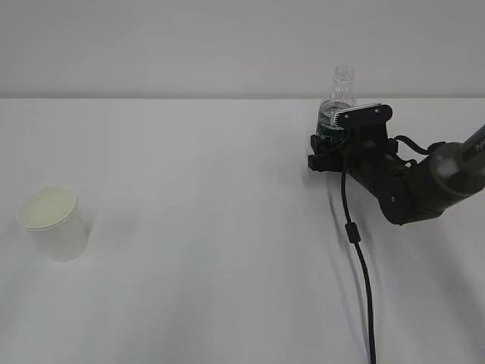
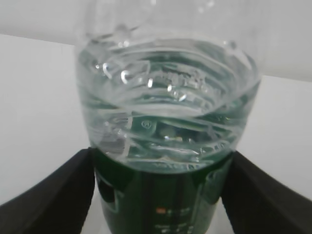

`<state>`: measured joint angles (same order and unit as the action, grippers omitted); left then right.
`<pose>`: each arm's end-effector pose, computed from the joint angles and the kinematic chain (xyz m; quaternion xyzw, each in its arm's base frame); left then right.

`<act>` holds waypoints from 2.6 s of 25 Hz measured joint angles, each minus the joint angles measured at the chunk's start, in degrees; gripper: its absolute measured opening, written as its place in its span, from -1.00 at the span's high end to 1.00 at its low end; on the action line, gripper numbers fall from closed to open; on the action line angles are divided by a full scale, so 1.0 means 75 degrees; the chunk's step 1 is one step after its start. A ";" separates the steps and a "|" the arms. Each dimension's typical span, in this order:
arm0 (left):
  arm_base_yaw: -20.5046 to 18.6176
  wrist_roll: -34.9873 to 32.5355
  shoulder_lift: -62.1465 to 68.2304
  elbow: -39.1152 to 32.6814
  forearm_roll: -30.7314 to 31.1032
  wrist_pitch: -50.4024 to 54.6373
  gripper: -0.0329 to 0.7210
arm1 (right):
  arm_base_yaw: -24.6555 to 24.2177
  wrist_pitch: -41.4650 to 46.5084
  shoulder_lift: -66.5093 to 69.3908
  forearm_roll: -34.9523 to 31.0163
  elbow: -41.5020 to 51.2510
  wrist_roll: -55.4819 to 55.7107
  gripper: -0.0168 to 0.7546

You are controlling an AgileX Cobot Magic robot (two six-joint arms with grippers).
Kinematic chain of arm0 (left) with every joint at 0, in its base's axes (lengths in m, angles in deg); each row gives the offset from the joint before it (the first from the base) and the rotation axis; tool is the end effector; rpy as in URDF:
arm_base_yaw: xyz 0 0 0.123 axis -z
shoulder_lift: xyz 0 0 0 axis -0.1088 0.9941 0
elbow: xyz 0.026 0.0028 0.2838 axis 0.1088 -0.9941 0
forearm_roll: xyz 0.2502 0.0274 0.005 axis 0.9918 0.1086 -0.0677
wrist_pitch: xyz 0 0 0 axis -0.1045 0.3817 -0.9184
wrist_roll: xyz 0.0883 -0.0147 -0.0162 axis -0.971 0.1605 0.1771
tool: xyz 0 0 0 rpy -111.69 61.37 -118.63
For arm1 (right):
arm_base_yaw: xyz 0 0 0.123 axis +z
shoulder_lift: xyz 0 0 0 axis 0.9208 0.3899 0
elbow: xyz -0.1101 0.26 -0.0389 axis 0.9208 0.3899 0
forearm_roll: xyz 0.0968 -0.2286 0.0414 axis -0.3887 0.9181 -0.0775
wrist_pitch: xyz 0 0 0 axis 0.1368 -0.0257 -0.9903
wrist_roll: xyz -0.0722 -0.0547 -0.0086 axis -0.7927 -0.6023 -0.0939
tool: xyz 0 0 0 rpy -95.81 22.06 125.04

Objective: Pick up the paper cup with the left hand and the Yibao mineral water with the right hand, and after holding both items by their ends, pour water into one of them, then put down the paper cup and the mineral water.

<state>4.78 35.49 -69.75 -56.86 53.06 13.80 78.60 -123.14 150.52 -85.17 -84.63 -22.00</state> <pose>0.0717 -0.0093 0.2746 -0.0153 0.8221 -0.0705 0.5647 0.4451 0.0888 0.0631 -0.1035 0.7843 0.0283 0.6111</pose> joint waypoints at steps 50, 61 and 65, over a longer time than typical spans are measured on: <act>0.0000 0.0000 0.0000 0.0000 0.0006 0.0000 -0.61 | -0.0044 0.0798 0.0131 0.0056 -0.0693 0.0000 -0.22; 0.0000 0.0000 0.0000 0.0000 0.0006 0.0000 -0.60 | -0.0044 0.0984 0.0058 0.0158 -0.0693 0.0000 -0.22; 0.0000 0.0000 0.0000 0.0000 0.0006 0.0000 -0.59 | -0.0044 0.1289 -0.0104 0.0307 -0.0693 0.0000 -0.22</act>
<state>4.78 35.49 -69.75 -56.86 53.11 13.80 78.27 -113.47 149.74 -82.87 -89.83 -22.00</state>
